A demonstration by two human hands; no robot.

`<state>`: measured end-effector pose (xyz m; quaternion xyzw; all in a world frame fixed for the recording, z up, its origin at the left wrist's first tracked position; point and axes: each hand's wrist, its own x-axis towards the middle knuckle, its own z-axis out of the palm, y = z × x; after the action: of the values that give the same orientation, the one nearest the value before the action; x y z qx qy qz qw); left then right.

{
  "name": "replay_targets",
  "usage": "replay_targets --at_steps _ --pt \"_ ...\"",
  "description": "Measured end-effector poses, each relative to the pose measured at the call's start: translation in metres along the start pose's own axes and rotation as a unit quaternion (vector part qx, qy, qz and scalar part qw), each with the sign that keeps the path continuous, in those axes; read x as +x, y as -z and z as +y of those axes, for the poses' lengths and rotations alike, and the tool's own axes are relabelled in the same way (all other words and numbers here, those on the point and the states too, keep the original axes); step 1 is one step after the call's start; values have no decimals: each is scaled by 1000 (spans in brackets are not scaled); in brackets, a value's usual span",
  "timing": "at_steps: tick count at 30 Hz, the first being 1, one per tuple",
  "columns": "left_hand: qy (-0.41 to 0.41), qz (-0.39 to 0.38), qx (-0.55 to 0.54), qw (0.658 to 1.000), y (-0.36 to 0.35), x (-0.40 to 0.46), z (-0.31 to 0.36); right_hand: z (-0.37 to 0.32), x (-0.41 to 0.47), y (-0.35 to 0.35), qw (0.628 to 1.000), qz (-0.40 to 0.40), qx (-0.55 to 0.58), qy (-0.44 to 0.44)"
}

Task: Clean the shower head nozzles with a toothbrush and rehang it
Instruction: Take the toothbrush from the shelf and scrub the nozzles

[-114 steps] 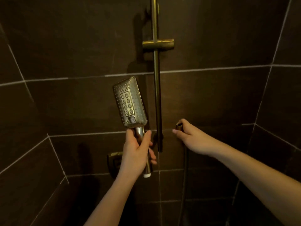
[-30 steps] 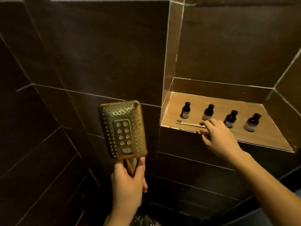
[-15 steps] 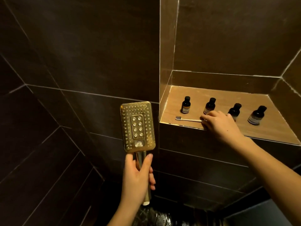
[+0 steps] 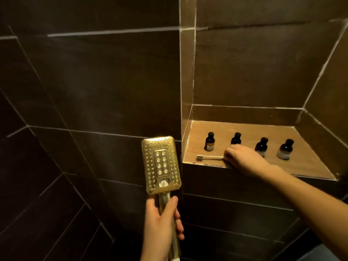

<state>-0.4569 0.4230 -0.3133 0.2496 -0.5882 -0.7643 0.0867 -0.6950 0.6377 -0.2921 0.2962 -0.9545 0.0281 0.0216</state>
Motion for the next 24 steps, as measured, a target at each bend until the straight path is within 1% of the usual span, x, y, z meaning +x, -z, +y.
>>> replay_targets --at_steps 3,6,9,12,15,19,21,24 --pt "19 -34 -57 998 0 3 6 -14 -11 3 998 4 59 -12" --pt "22 -57 -64 996 7 4 9 -38 -26 10 992 29 125 -5" --pt "18 -53 -51 997 24 -2 14 -73 -31 19 979 76 188 22" --pt "10 -28 -38 999 47 -8 25 -117 -30 30 964 116 228 70" --pt "8 2 -23 1000 75 -18 33 -170 -34 41 951 97 250 152" --pt "3 43 19 999 120 -44 29 -236 -43 35 948 57 198 243" --pt "14 72 21 997 141 -62 26 -267 -45 29 931 35 210 297" --pt "34 107 11 994 165 -84 21 -302 -43 27 902 -7 245 355"
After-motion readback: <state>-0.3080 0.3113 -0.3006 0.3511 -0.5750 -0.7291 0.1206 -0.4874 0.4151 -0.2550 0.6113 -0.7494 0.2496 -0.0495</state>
